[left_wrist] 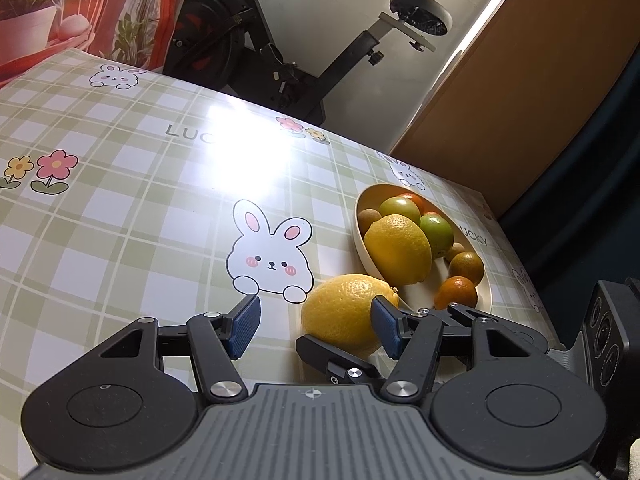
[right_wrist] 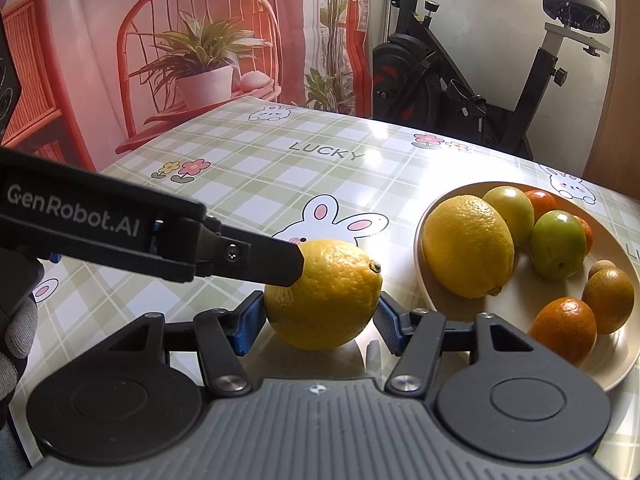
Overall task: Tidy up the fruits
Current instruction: 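Close the left gripper on the yellow lemon and lift it, then carry the lemon in the left gripper over the beige plate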
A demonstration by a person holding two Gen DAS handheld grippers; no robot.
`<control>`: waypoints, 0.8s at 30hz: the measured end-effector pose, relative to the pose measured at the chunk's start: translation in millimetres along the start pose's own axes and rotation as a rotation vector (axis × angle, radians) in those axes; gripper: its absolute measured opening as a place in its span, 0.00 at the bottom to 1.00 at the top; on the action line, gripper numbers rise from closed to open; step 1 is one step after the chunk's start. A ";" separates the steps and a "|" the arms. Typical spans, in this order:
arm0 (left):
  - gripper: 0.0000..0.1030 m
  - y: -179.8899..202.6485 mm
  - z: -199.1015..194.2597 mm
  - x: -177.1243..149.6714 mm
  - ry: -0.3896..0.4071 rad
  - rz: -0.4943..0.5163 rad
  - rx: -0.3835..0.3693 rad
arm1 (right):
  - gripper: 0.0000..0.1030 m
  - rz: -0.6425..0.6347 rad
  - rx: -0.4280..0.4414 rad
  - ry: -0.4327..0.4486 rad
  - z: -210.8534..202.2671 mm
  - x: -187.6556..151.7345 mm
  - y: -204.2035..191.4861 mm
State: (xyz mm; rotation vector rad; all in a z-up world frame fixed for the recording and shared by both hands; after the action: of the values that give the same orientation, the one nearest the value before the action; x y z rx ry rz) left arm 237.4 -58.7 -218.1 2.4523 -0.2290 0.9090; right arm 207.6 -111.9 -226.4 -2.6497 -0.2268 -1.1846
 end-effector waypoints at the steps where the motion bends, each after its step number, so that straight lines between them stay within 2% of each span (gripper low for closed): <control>1: 0.62 1.4 0.7 -0.5 -0.004 0.001 -0.009 | 0.59 0.001 0.000 0.000 0.1 0.3 -0.1; 9: 0.59 12.2 9.5 -8.9 -0.037 0.018 -0.048 | 0.59 -0.017 0.014 0.013 -2.8 0.7 -7.3; 16: 0.59 18.0 4.6 -8.3 -0.033 0.034 -0.058 | 0.59 -0.027 0.024 0.016 -5.8 -0.4 -12.4; 24: 0.59 63.5 4.3 5.1 -0.010 0.167 -0.095 | 0.58 0.047 -0.007 0.101 -34.1 11.6 7.0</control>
State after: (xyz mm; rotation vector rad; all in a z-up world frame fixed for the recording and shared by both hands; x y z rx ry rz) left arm 223.1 -115.2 -191.9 2.3774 -0.4753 0.9332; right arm 192.6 -127.3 -196.6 -2.5775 -0.1417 -1.3023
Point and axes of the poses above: each gripper's, at about its wrist camera, not at the fingertips, and z roughly the way its jaws point, y to its right, x to its top, the point moved 10 cm from there along z, roughly the way its jaws point, and after that the axes turned 2 degrees about z, right-handed, at the moved point
